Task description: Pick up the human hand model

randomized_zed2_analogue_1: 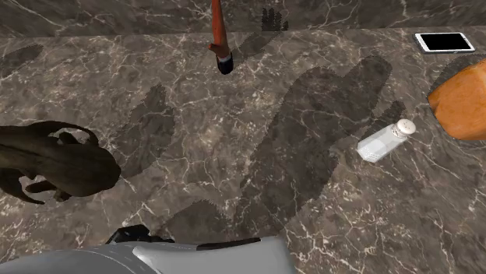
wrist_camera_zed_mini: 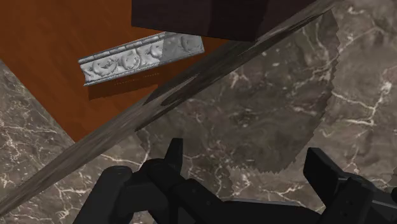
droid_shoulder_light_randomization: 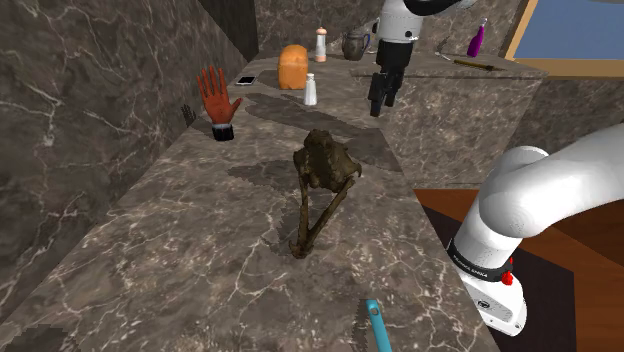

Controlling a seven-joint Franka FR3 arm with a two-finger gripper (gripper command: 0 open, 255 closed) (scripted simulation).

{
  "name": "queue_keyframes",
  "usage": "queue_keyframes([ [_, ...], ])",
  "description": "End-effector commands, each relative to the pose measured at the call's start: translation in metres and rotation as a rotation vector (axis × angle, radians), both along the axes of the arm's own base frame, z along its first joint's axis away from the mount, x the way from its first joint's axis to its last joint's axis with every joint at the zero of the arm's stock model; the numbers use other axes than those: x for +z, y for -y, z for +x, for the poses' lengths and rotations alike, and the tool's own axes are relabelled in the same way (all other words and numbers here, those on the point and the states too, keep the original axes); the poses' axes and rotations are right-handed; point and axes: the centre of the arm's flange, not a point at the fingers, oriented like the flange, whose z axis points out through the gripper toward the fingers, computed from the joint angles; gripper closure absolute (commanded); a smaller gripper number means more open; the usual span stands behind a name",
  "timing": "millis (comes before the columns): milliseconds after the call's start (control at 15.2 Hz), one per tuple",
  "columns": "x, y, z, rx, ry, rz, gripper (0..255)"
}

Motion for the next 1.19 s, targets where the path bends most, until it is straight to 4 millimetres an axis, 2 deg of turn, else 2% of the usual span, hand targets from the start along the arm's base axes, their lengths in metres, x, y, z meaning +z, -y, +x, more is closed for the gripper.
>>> queue_keyframes([
  [0,0.000,0.000,0.000,0.000,0.000,0.000,0],
  [1122,0.028,-0.132,0.165,0.154,0.117,-0.057,0],
])
